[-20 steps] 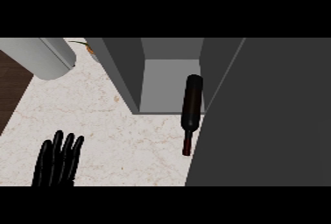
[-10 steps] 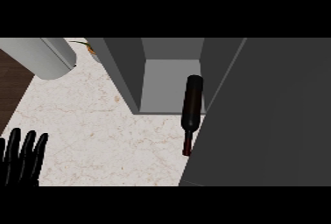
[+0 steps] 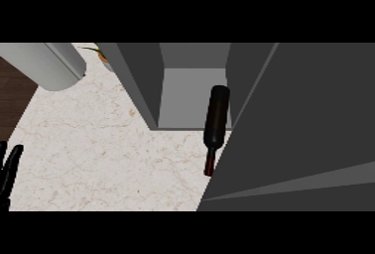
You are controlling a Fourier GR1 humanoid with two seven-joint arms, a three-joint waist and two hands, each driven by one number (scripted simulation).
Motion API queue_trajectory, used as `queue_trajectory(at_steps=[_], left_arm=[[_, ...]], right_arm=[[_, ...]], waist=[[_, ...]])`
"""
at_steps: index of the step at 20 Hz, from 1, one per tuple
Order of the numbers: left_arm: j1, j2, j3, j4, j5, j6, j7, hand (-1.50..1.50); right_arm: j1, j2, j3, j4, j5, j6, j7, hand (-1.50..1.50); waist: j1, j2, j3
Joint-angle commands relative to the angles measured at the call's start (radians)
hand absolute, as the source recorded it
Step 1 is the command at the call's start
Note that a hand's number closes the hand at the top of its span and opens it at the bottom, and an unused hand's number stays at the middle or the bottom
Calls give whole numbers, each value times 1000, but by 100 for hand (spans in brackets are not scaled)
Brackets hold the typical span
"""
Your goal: Pick up the wine, place it into the cabinet and close the cabinet
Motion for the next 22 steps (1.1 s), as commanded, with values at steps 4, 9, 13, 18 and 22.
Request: queue_trajectory(at_steps=[4,9,13,18,22], left_arm=[[-3,35,95,43,57,-97,29,-150],[18,42,134,47,110,-163,49,-150],[-2,26,126,41,99,-151,74,-150],[-40,25,142,-1,126,-126,123,-150],[-64,9,135,27,112,-132,124,-150]], right_arm=[[-124,30,235,0,126,-128,-7,150],[-219,29,233,43,143,-209,-19,150],[-376,30,262,125,199,-370,12,150],[-555,26,166,205,131,-433,52,150],[-662,25,137,262,47,-514,47,150]], waist=[[2,1,-1],[13,0,-2],[13,4,-1],[26,9,-1],[35,10,-2]])
